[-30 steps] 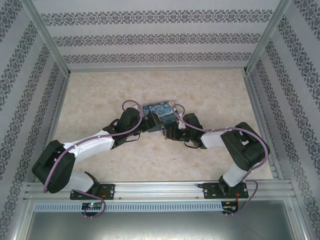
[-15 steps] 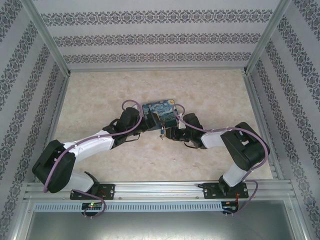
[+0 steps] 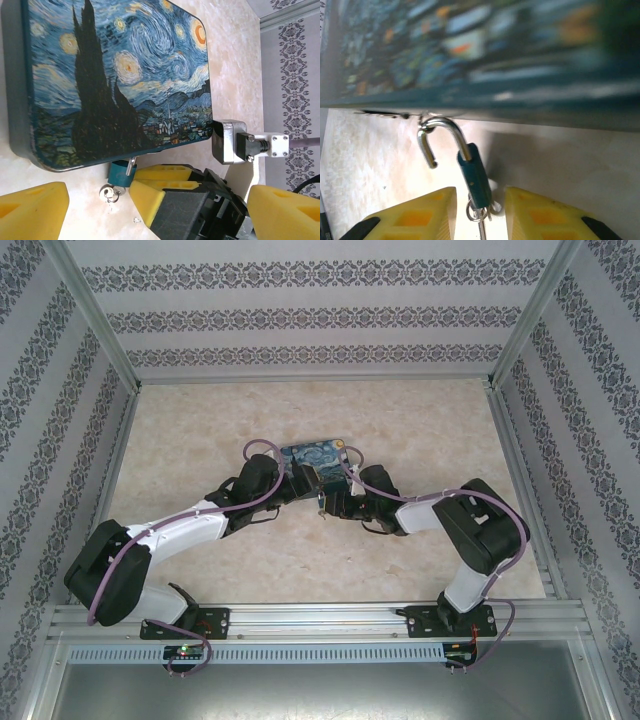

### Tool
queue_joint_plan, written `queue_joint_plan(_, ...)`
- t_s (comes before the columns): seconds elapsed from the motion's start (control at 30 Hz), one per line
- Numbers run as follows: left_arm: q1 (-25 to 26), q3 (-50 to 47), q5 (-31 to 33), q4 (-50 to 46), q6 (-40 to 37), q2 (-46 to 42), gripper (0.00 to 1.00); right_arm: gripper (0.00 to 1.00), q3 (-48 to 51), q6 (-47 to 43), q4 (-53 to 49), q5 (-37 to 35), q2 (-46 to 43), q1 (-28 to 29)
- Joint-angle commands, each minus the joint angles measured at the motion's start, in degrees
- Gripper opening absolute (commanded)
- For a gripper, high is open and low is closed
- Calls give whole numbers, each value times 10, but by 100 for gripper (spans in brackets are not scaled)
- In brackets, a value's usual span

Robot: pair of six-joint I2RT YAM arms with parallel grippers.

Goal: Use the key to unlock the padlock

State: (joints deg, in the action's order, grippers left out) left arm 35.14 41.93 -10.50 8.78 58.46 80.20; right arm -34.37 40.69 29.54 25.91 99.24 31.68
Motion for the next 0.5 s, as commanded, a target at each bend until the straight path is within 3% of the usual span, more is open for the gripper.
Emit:
queue_joint_plan(0.0, -6, 7, -5, 8, -8, 7, 92, 32, -13, 12, 23, -6, 16, 8)
queue_joint_plan(0.27, -12, 8, -8, 5, -15, 3, 92, 32, 7, 11, 40, -32, -2, 15)
queue_joint_plan(0.4, -21, 15, -9, -13, -29, -3, 92, 34, 48, 2, 50, -94, -53, 25)
queue_joint_plan(0.47, -26, 17, -11, -20, -36, -6, 92, 40, 67, -1, 55, -126, -77, 34)
